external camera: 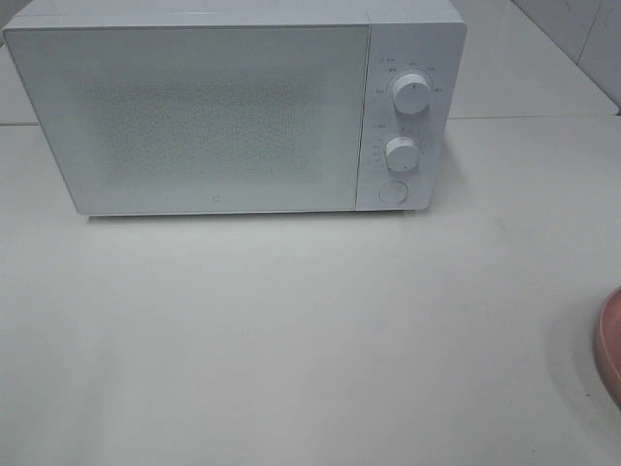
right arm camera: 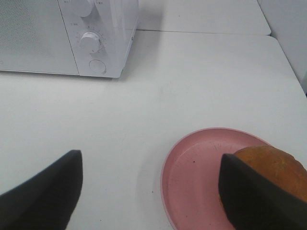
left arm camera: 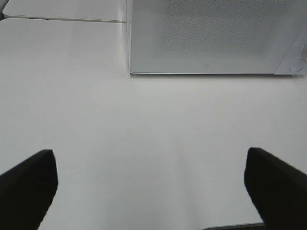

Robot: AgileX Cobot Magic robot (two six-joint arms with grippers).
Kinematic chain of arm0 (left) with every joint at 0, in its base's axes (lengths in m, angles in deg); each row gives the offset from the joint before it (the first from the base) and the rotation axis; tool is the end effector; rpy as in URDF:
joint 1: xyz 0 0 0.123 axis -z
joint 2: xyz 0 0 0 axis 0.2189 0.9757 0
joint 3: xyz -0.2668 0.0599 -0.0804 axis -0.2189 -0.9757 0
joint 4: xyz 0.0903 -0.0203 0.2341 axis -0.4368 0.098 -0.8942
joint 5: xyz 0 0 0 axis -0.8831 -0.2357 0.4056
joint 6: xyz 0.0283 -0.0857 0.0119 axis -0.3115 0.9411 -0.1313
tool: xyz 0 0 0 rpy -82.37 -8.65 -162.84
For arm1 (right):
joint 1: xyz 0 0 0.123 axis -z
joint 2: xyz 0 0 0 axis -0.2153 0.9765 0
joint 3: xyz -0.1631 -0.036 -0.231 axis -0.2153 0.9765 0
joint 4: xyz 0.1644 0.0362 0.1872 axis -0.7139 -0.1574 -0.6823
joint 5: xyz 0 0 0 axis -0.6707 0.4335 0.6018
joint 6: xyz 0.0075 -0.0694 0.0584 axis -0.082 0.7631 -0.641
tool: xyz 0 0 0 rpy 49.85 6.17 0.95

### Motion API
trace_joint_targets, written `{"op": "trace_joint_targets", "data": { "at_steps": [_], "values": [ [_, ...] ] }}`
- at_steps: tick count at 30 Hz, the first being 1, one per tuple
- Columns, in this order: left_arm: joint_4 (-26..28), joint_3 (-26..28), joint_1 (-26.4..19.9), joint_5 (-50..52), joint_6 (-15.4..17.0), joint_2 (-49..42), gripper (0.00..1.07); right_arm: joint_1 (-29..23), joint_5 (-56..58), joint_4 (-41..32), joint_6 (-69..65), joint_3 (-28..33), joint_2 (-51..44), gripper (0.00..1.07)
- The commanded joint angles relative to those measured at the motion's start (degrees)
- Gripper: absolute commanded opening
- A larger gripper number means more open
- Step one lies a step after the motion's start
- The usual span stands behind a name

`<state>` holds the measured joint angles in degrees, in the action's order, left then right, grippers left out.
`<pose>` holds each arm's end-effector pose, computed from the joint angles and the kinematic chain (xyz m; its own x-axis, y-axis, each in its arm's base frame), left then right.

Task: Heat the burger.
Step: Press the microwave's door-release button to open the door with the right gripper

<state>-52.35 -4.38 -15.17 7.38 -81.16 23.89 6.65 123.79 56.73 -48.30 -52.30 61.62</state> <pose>-0.0096 -0.0181 0.2824 -0.4470 -0.0083 -0.8945 0.1346 0.9880 -0.0764 -0.0018 -0.0020 0.2832 -0.3767 -0.0180 -0.9262 -0.0756 0.9971 0.0113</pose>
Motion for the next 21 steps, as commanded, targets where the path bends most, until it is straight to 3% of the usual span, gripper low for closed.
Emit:
{"op": "trace_joint_targets", "data": {
  "at_steps": [1, 21],
  "values": [
    [0.0, -0.23, -0.23, 0.92, 0.11, -1.43, 0.98, 0.17, -0.97, -0.23, -0.23, 0.11, -1.38, 0.74],
    [0.0, -0.23, -0.23, 0.92, 0.11, -1.43, 0.98, 0.17, -0.97, -0.23, -0.23, 0.11, -1.38, 0.74]
  ]
}}
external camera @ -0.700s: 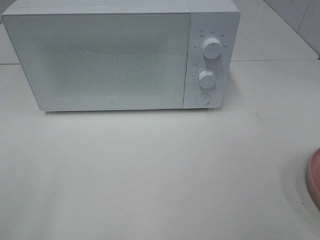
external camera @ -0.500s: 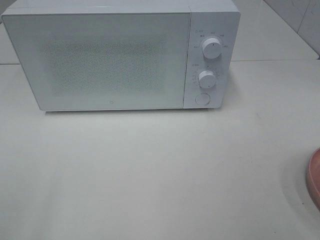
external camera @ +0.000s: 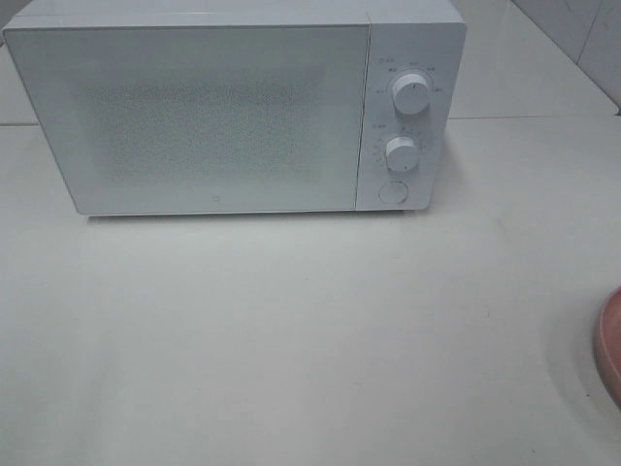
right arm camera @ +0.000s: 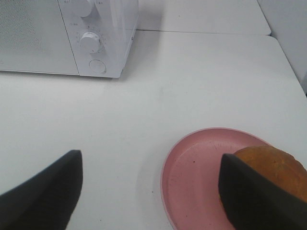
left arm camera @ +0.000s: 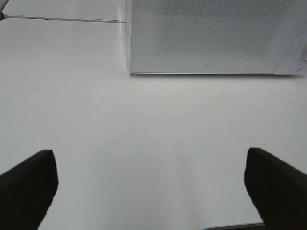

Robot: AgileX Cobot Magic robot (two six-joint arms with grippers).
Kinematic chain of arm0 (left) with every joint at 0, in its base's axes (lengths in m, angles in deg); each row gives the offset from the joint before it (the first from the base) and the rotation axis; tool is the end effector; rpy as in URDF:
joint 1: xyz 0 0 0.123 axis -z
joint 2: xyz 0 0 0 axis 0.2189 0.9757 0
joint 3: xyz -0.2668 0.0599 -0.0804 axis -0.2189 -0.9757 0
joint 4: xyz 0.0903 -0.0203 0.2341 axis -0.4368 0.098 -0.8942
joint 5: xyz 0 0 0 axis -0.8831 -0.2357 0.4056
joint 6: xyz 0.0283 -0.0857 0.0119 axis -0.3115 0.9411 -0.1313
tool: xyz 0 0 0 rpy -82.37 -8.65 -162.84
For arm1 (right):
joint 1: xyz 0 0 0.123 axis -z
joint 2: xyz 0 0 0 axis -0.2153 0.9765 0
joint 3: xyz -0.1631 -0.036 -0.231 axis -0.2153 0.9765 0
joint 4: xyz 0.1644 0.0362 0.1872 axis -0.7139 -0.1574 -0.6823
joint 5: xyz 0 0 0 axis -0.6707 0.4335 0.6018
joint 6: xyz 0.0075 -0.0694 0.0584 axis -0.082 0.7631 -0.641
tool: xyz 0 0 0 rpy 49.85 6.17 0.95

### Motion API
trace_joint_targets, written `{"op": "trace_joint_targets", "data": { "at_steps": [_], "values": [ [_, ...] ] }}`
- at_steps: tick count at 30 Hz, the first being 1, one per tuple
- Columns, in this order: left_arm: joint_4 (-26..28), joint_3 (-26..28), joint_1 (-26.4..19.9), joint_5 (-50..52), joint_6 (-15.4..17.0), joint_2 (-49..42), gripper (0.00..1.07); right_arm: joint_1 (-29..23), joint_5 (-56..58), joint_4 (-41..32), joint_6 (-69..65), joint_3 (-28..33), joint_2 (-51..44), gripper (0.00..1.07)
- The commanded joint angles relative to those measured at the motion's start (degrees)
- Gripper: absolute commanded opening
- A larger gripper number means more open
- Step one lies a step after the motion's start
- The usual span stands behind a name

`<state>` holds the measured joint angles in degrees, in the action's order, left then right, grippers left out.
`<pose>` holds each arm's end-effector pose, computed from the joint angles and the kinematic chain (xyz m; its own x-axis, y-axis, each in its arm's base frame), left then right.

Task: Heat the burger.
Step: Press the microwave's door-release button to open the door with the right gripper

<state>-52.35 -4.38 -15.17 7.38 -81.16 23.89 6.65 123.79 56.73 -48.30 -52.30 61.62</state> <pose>-0.0096 -0.0181 0.2824 -0.4470 -0.0083 -0.8945 0.1346 0.9880 -0.0764 -0.0018 -0.0020 0.2832 -0.3767 -0.0180 -0.9262 -0.0756 0.9971 0.0113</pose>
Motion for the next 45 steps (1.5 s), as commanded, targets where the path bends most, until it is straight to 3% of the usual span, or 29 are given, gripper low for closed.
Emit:
{"op": "trace_joint_targets", "data": {
  "at_steps": [1, 9, 45],
  "values": [
    [0.0, -0.23, -0.23, 0.92, 0.11, -1.43, 0.98, 0.17, -0.97, -0.23, -0.23, 0.11, -1.38, 0.74],
    [0.0, -0.23, -0.23, 0.92, 0.11, -1.43, 0.98, 0.17, -3.27, -0.17, -2.18, -2.81, 1.43, 0.74],
    [0.0, -0.23, -0.23, 0.92, 0.11, -1.43, 0.98, 0.17, -34.55, -0.17, -2.23, -3.21, 39.13, 0.74]
  ]
}}
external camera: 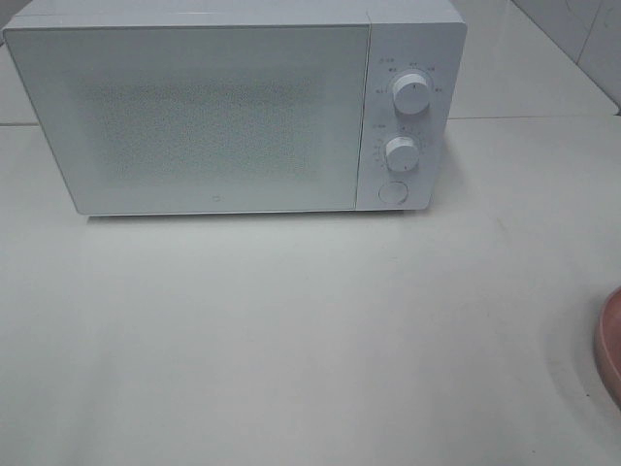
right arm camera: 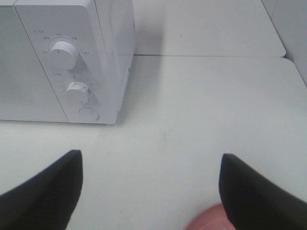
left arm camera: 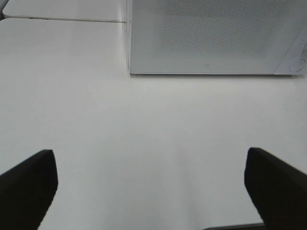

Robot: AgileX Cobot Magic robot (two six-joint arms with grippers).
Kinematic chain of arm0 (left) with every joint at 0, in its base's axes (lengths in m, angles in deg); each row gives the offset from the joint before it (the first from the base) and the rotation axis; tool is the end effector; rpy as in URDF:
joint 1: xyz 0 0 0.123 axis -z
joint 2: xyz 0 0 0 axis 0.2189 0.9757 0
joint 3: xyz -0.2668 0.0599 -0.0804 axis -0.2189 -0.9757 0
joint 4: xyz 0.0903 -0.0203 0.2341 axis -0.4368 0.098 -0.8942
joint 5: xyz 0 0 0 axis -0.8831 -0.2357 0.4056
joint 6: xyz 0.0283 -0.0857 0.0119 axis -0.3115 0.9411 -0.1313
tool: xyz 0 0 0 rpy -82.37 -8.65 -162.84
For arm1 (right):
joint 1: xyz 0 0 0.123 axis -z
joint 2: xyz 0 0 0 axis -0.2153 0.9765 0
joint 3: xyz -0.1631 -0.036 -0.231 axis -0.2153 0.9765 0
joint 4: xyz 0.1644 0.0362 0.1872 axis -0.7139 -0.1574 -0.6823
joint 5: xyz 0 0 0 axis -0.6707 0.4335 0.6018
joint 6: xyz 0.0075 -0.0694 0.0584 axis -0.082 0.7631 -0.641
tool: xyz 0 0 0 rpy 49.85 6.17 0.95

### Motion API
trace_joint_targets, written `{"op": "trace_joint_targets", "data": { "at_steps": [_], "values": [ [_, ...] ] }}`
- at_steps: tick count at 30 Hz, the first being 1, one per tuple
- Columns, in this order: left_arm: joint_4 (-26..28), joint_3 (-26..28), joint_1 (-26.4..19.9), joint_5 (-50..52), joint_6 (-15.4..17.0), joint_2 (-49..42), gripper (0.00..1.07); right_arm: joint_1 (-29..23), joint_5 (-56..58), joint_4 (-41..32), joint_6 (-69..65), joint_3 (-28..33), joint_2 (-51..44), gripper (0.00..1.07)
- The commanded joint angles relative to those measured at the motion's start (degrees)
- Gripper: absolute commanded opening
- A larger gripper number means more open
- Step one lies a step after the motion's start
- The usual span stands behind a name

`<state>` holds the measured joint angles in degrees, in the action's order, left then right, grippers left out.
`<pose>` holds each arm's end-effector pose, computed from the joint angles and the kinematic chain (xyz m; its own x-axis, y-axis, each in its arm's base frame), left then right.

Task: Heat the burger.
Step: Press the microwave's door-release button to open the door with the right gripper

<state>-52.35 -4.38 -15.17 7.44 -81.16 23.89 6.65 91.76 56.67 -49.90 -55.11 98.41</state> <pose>-0.0096 -0.0181 0.2825 -0.4461 -0.0084 -0.8949 0.1345 0.9880 -0.0763 0.1293 0.0122 0.3056 -0.4097 -0.0006 -0.9122 -0.0760 0.9965 0.0335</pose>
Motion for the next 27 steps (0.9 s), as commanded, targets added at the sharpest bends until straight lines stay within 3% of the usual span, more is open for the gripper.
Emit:
{"op": "trace_joint_targets", "data": {
  "at_steps": [1, 20, 27],
  "values": [
    [0.0, -0.23, -0.23, 0.86, 0.11, -1.43, 0.98, 0.17, -2.52, -0.11, -0.63, -0.4, 2.35, 0.74],
    [0.0, -0.23, -0.23, 0.86, 0.11, -1.43, 0.98, 0.17, -19.08, -0.11, -0.86, -0.34, 20.23, 0.74],
    [0.0, -0.23, -0.23, 0.86, 0.11, -1.43, 0.98, 0.17, -35.07, -0.06, -0.86, 4.41, 25.27, 0.74]
  ]
}}
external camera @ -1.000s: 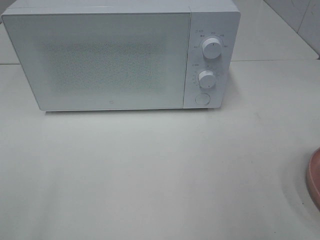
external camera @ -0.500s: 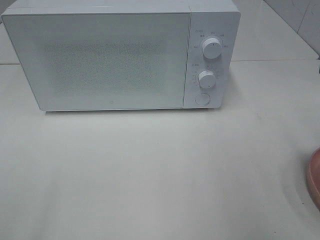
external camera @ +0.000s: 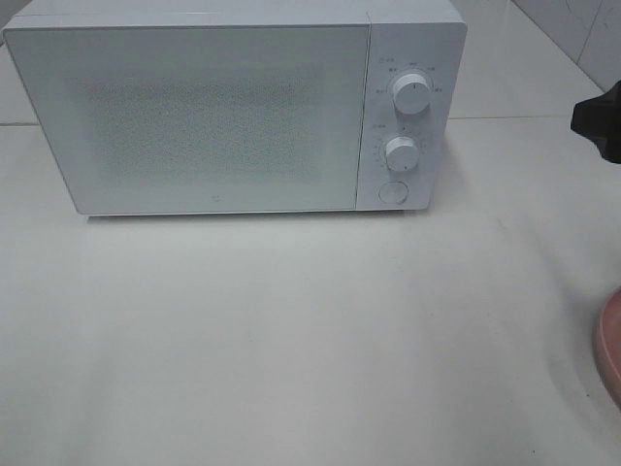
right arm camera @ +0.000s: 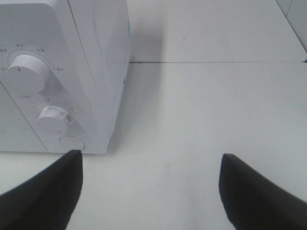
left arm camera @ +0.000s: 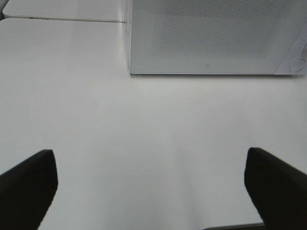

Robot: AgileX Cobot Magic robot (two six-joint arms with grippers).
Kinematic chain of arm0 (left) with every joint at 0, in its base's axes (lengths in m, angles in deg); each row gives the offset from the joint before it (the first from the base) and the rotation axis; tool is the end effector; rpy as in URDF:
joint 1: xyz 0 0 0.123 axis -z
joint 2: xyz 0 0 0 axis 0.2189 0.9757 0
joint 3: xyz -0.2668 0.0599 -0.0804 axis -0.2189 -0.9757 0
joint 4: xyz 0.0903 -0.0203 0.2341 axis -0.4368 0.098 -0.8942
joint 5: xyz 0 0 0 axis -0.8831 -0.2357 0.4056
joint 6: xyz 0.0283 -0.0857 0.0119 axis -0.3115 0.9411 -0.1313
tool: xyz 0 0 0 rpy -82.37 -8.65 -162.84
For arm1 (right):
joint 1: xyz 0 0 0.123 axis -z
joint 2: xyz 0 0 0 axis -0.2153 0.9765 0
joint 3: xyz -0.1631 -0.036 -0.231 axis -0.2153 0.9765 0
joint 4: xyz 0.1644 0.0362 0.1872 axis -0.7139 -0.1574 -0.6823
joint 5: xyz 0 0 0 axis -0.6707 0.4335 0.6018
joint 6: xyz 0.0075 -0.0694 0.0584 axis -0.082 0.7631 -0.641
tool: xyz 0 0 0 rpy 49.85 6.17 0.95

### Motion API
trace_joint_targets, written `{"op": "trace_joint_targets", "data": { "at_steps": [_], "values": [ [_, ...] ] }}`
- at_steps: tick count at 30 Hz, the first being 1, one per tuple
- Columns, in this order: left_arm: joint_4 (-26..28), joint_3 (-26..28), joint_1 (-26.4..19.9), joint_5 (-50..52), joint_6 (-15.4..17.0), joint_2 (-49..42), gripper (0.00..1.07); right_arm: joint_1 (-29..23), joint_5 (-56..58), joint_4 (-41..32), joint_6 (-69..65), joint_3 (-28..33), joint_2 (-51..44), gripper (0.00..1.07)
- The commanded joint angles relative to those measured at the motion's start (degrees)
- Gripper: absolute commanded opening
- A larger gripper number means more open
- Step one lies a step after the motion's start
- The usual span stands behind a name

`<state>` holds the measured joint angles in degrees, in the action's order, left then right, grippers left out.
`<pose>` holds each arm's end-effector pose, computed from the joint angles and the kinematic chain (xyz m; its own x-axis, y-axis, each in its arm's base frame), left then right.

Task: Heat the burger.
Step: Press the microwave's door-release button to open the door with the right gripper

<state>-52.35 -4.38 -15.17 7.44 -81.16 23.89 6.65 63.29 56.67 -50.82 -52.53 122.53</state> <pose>-0.0096 -0.0181 0.2825 -0.4461 -0.0084 -0.8949 0.1345 0.9880 -0.0763 0.2116 0.0215 0.2592 -0.3832 0.0164 -0.9235 -0.0814 0.9953 0.0515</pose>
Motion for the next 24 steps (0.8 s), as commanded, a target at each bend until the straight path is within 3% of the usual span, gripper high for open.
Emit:
{"op": "trace_joint_targets", "data": {
  "at_steps": [1, 10, 16, 21, 24],
  "values": [
    [0.0, -0.23, -0.23, 0.86, 0.11, -1.43, 0.98, 0.17, -8.94, -0.06, 0.06, 2.75, 1.66, 0.74],
    [0.0, -0.23, -0.23, 0.86, 0.11, -1.43, 0.98, 0.17, -31.74, -0.34, 0.8, 10.37, 7.45, 0.74],
    [0.0, -0.23, -0.23, 0.86, 0.11, -1.43, 0.98, 0.17, -40.22, -0.92, 2.75, 12.78, 12.2, 0.74],
    [0.0, -0.23, -0.23, 0.86, 0.11, -1.43, 0.98, -1.26, -45.89, -7.1, 6.13, 14.38, 16.33, 0.73],
    [0.0, -0.23, -0.23, 0.86, 0.11, -1.43, 0.98, -5.39, -48.87, -12.78, 10.6, 15.01, 18.33, 0.73]
  ]
}}
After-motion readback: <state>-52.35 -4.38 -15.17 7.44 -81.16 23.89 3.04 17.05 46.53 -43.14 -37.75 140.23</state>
